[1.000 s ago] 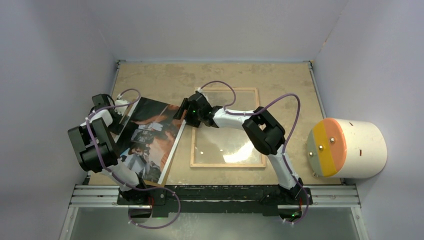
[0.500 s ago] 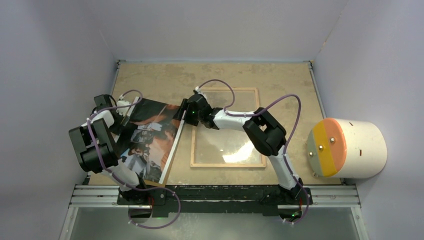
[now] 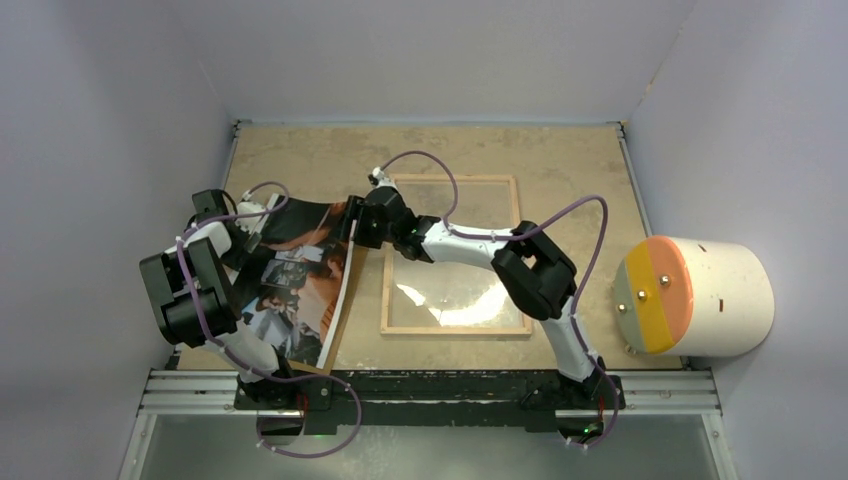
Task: Put the photo into the frame
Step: Pick up the photo at the center of the board.
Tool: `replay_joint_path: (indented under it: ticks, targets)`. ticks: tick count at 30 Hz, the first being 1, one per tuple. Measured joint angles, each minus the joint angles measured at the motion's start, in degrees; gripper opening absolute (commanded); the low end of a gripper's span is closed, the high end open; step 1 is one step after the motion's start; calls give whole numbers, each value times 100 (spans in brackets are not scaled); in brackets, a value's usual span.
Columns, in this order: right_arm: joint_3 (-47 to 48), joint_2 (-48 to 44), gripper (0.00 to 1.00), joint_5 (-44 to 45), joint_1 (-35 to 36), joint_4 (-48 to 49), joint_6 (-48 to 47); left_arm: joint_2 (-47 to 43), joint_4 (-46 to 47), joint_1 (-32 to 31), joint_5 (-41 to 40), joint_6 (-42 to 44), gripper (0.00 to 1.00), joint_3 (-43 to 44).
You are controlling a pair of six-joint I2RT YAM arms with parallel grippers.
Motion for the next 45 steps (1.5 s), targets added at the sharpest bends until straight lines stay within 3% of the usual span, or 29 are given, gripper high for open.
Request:
replay_joint_path:
  ticks: [3,7,14,15,17,18,23,27,32,37,40,43,45]
  targets:
    - [0,2,60,-227,-20,232,2,-9,13,-4,-2,2,65,-15]
    - [-2,31,48,-431,-72,485,22,-17,15,-4,-2,4,65,-17]
    - [195,516,43,-693,-118,557,33,-31,-116,15,44,9,65,107]
    - [195,584,36,-697,-122,555,31,-28,-127,22,55,13,65,120]
    - [195,723,6,-710,-129,505,35,-28,-142,44,87,15,65,131]
    - [195,750,0,-717,-131,481,-13,-28,-151,48,107,20,65,140]
    - [195,678,0,-763,-201,278,-111,11,-570,192,310,9,73,365]
    - [210,240,0,-710,-243,-83,-531,129,-1342,398,619,-68,87,769]
    - [306,-907,0,-697,-319,-575,-1233,138,-2074,570,787,-267,93,1576]
    - [332,-2782,0,-962,-857,-831,-1681,-81,-2236,597,986,-461,94,2264]
    - [1137,-3445,0,-365,-1307,-1998,-2149,-284,-2363,597,1211,-588,94,2374]
    - [2435,-3602,0,726,-1532,-3340,-2651,-407,-2531,597,1453,-678,94,2374]
    - [2813,-3792,0,1427,-1558,-4006,-2924,-437,-2608,590,1578,-726,94,2371]
